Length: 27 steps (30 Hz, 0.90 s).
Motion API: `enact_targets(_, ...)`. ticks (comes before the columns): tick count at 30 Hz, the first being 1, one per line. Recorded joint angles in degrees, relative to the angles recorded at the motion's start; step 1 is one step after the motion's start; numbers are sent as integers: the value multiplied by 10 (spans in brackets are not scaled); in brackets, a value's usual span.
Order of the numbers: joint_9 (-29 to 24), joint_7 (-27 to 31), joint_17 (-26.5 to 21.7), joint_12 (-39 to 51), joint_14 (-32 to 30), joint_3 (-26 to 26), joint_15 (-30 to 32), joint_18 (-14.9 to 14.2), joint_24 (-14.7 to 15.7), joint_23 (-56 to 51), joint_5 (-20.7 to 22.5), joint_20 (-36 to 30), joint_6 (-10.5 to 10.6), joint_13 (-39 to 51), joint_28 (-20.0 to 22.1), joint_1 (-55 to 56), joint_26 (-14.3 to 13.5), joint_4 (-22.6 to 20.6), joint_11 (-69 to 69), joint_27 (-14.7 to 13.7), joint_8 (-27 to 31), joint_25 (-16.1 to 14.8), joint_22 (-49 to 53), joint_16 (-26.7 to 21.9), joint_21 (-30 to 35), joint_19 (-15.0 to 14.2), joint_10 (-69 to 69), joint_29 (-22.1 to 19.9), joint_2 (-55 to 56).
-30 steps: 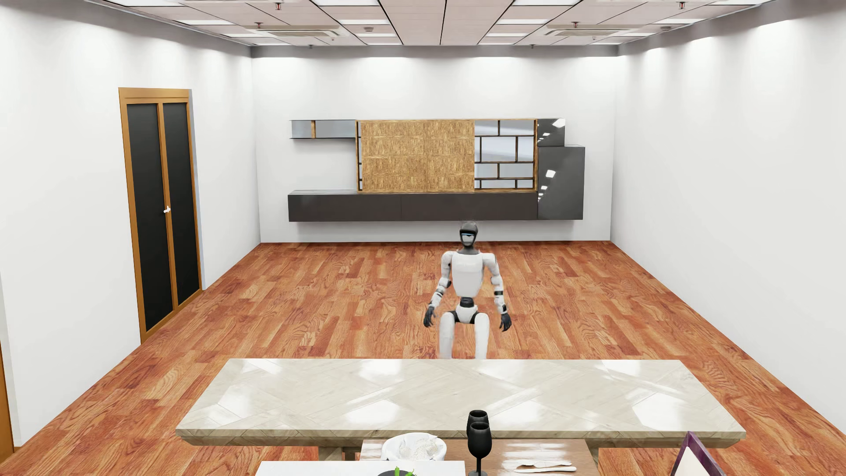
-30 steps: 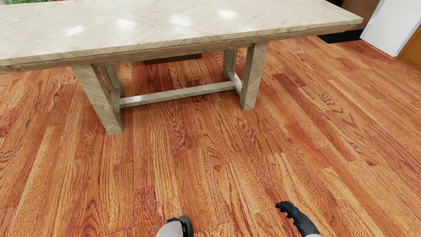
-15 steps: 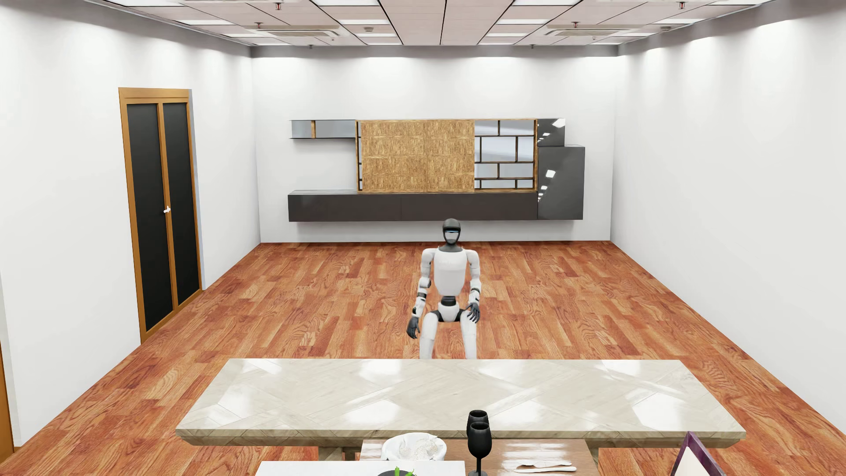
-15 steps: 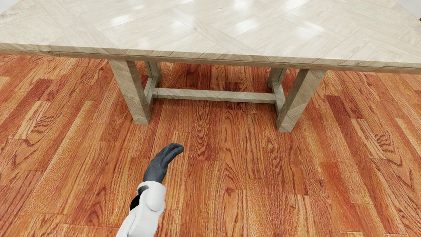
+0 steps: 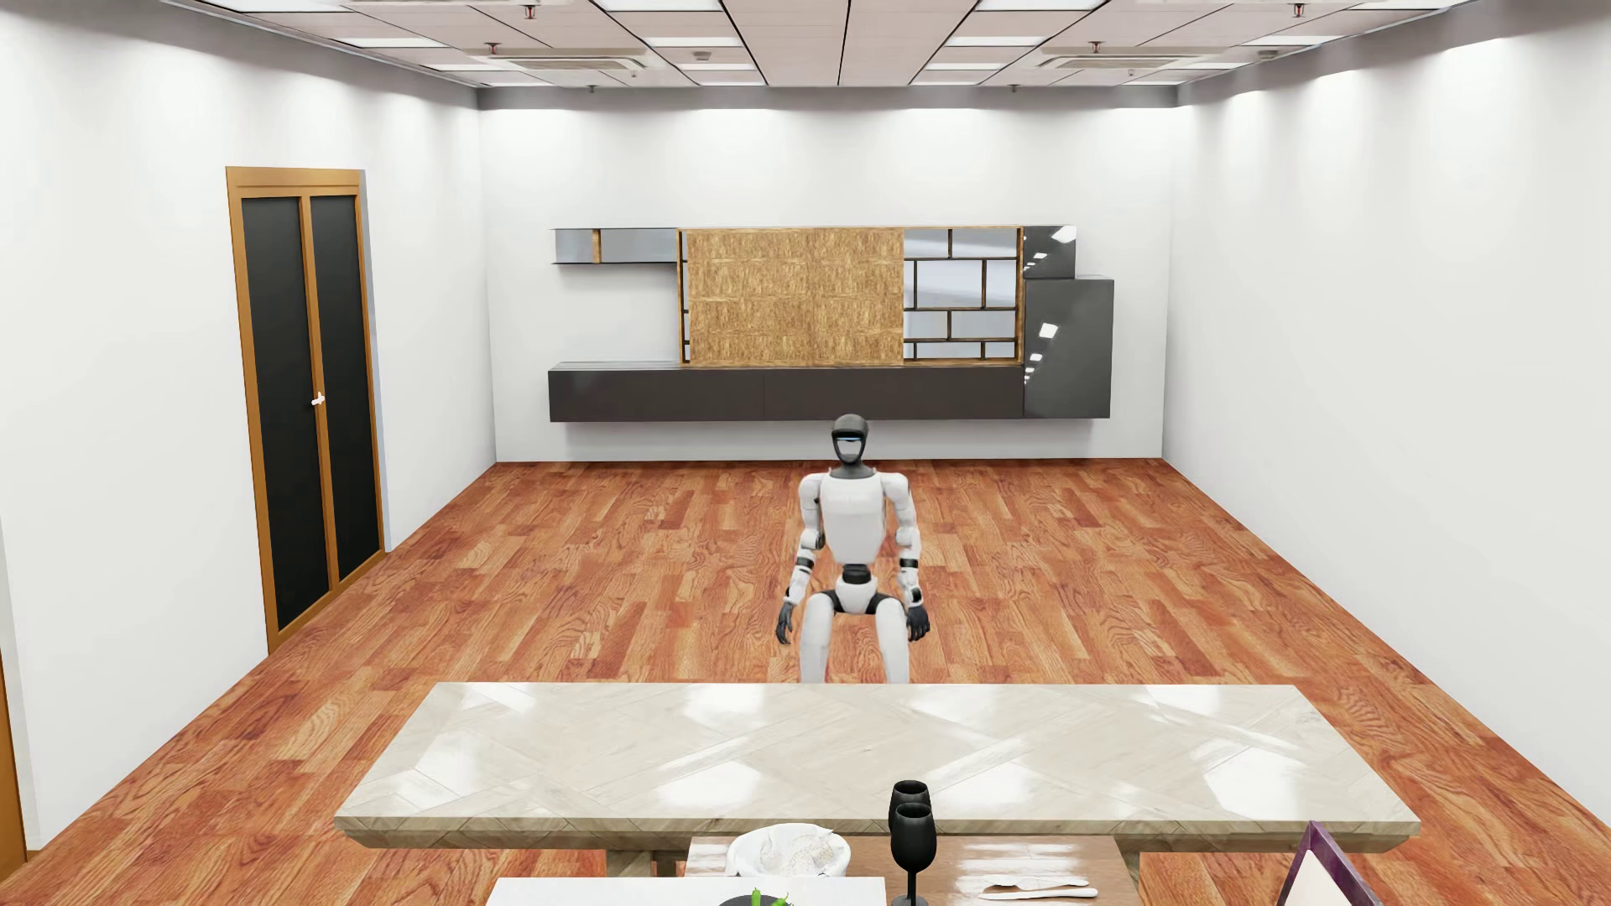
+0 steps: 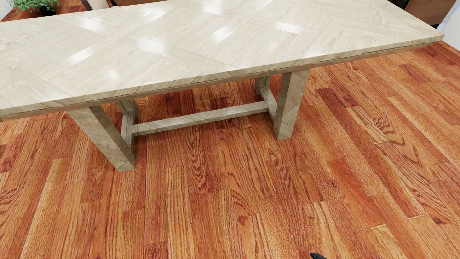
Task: Approach table
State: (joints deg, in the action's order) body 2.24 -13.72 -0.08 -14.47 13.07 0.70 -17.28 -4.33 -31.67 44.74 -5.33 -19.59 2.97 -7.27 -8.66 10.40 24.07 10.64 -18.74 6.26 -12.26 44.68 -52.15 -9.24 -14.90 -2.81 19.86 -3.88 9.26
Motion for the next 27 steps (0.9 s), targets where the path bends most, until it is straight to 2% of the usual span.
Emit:
enact_targets(2, 0, 4, -1, 18, 3, -3, -3, 2, -1, 42, -6, 10, -2, -14, 50, -2, -4, -5, -1, 39, -7, 19, 27, -5, -7, -3, 0, 22, -6)
enact_targets(4, 0, 12, -6, 49, 6, -5, -9, 4, -4, 78, -12, 16, -6, -28, 87, -3, -22, -12, -6, 71, -15, 46, 56, -11, -4, -5, -1, 55, -8)
enact_targets(6, 0, 22, -6, 81, 8, -5, -13, 5, 2, 91, -19, 25, -10, -39, 112, 1, -40, -18, -10, 79, -25, 67, 89, -10, -3, -8, 0, 79, -9)
enact_targets(8, 0, 30, 0, 105, 10, -2, -14, 6, 4, 74, -24, 30, -14, -51, 130, 7, -55, -23, -8, 67, -34, 68, 123, -9, -14, -10, 3, 78, -11)
enact_targets(10, 1, 31, 7, 118, 12, 1, -13, 7, -1, 48, -27, 26, -17, -56, 140, 8, -69, -27, -5, 47, -36, 63, 152, -11, -24, -12, 3, 57, -12)
enact_targets(13, 0, 20, 7, 114, 15, 4, -9, 11, -3, 17, -28, 23, -20, -47, 133, 7, -77, -27, -5, 20, -26, 61, 172, -13, -15, -14, 5, 33, -7)
enact_targets(16, -2, 3, -3, 100, 20, 3, -5, 14, 0, -12, -26, 16, -23, -30, 124, 6, -68, -23, -9, -1, -8, 56, 145, -12, 12, -16, 13, 42, 1)
enact_targets(21, -4, -23, -14, 74, 32, 2, -7, 17, 16, -55, -21, -5, -28, -23, 105, 0, -30, -18, -3, -23, 16, 27, 48, -9, 34, -22, 15, 35, 5)
enact_targets(25, -7, -22, -17, 60, 71, 2, -37, 14, 29, -43, -21, -29, -30, -33, 61, 16, -15, -13, -19, -16, 28, 21, 8, -20, 28, -27, 46, 27, 18)
enact_targets(27, -13, -25, -21, 54, 99, 4, -64, 7, 43, -29, -26, -21, -33, -45, 65, 25, -8, -10, -83, -4, 37, 27, 9, -25, 22, -20, 73, 22, 50)
